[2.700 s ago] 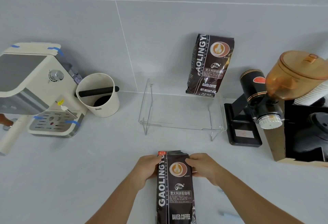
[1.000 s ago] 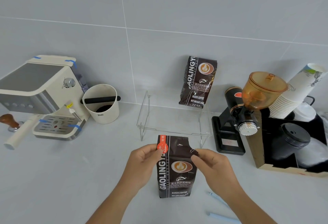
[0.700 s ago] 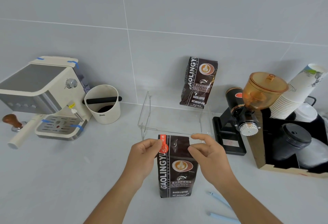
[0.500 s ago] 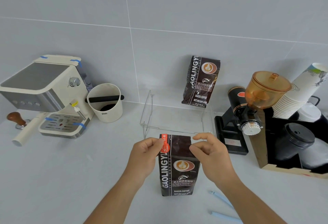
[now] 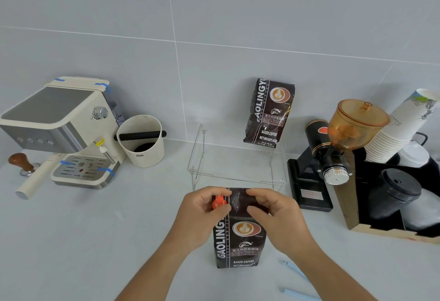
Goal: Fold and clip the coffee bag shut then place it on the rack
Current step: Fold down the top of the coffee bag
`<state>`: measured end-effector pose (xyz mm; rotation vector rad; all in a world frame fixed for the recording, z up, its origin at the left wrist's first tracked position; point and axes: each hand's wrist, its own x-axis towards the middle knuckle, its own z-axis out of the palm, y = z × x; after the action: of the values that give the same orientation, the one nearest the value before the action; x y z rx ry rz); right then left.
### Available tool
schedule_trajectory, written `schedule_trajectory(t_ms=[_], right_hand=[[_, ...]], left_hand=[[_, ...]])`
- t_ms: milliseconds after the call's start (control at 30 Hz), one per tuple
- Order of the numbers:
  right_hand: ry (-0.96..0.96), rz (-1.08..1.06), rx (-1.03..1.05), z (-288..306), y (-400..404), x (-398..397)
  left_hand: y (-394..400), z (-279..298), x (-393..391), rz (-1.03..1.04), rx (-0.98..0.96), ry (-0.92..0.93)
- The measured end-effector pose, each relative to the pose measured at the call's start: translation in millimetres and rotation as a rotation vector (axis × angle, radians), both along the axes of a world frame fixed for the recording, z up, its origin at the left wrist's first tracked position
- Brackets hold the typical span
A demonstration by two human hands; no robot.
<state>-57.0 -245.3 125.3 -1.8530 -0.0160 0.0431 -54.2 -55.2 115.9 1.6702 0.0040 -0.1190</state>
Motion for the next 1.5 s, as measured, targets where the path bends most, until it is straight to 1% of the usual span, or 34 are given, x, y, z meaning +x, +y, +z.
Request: schedule_trajectory(t_ms=[267, 367, 467, 567, 667, 767, 833, 933, 1000, 1100, 1267, 1500], right_hand=[[0.03, 0.009, 0.081, -2, -1, 5], [0.032, 0.005, 0.059, -3, -1, 5], [-0.007, 0.019, -0.026, -1, -1, 3], [-0.086, 0.057, -0.204, 3, -3, 0], [-0.154, 0.08, -0.335, 6, -4, -2], [-0.172, 0.103, -0.399, 6, -5, -2], [-0.164, 0.111, -0.413, 6, -5, -1], [-0.157, 0.119, -0.397, 6, -6, -1], [-0.148, 0.108, -0.37, 5, -6, -1], [-0.076, 0.1, -0.306, 5, -5, -2], [-0.062, 0.089, -0.263, 7, -3, -3], [0.098, -0.004, -0.003, 3, -3, -2]], left_hand=[[2, 1, 4, 0.001, -0.005, -0.004], [3, 3, 4, -0.006, -0.007, 0.01], [5, 5, 3, -0.01, 0.077, -0.017], [8, 6, 2, -0.012, 0.223, -0.085], [7, 7, -1, -0.009, 0.31, -0.146], [7, 6, -2, -0.026, 0.359, -0.209], [8, 6, 0, -0.061, 0.392, -0.2], [10, 5, 3, -0.093, 0.41, -0.169], [11, 3, 4, -0.092, 0.395, -0.17], [12, 2, 5, -0.094, 0.372, -0.173], [12, 2, 3, -0.116, 0.336, -0.175], [12, 1, -3, -0.075, 0.272, -0.191]])
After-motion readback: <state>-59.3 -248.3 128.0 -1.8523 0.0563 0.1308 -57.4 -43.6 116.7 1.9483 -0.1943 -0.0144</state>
